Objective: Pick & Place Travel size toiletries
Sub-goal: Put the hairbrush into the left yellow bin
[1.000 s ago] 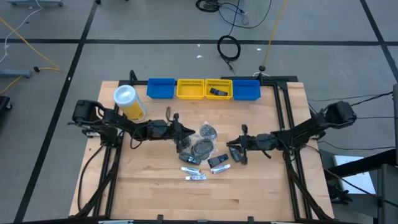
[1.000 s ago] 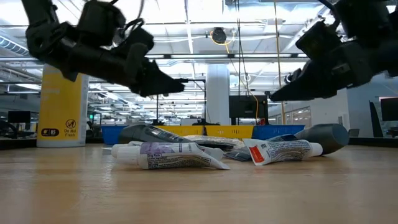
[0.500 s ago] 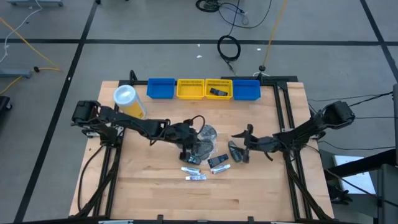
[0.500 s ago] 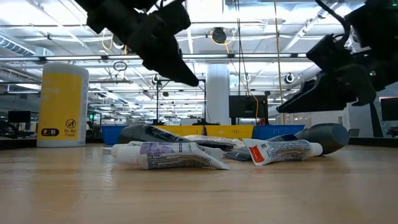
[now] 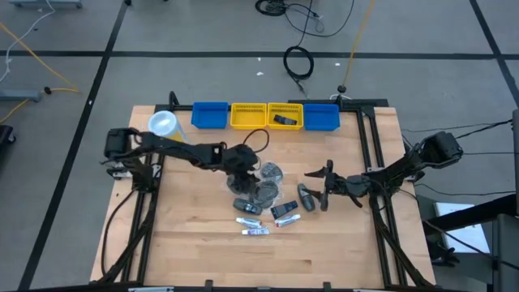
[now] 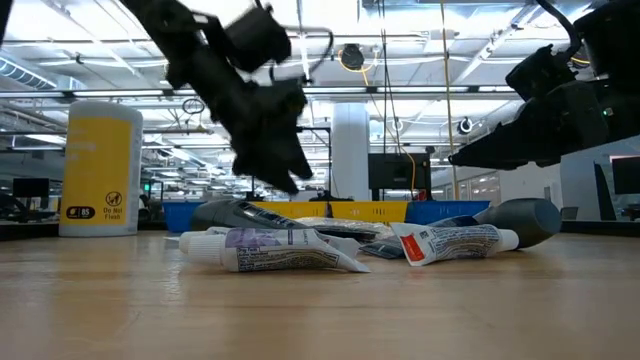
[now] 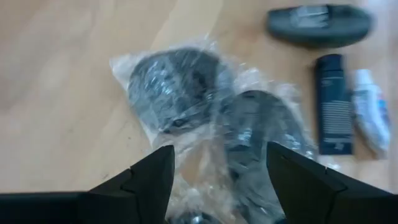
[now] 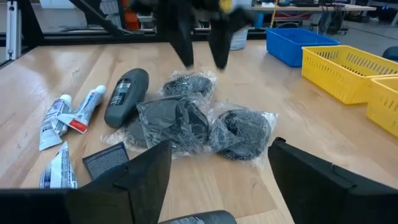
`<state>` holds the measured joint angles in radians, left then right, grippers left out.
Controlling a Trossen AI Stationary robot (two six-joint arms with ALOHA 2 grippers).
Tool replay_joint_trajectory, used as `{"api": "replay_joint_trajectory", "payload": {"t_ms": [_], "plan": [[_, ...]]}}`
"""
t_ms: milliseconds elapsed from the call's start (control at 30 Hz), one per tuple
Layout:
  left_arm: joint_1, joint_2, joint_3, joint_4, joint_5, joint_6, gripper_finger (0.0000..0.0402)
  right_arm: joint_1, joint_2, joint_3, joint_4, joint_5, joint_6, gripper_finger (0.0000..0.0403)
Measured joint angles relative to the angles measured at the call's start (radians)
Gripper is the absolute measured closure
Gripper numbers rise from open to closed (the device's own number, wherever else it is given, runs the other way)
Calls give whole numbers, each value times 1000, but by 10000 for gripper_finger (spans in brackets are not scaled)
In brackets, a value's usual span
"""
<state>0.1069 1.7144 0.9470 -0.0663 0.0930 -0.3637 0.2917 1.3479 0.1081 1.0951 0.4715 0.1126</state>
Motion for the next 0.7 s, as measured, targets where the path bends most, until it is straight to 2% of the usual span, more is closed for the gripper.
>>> {"api": "replay_joint_trajectory", "payload": {"t_ms": [167, 367, 533, 700], "plan": [[31, 109, 0, 17, 102, -31, 177, 0, 0, -1, 9, 0, 0, 146], [37, 151, 0, 63, 227, -38, 224, -3, 0, -1, 12, 0, -1, 147], [35, 158, 0, 102, 274, -26, 289, -5, 0, -1, 12, 0, -1, 147], [36, 158, 0, 102, 288, 23, 371, -5, 0, -1, 12, 2, -1, 147]]}}
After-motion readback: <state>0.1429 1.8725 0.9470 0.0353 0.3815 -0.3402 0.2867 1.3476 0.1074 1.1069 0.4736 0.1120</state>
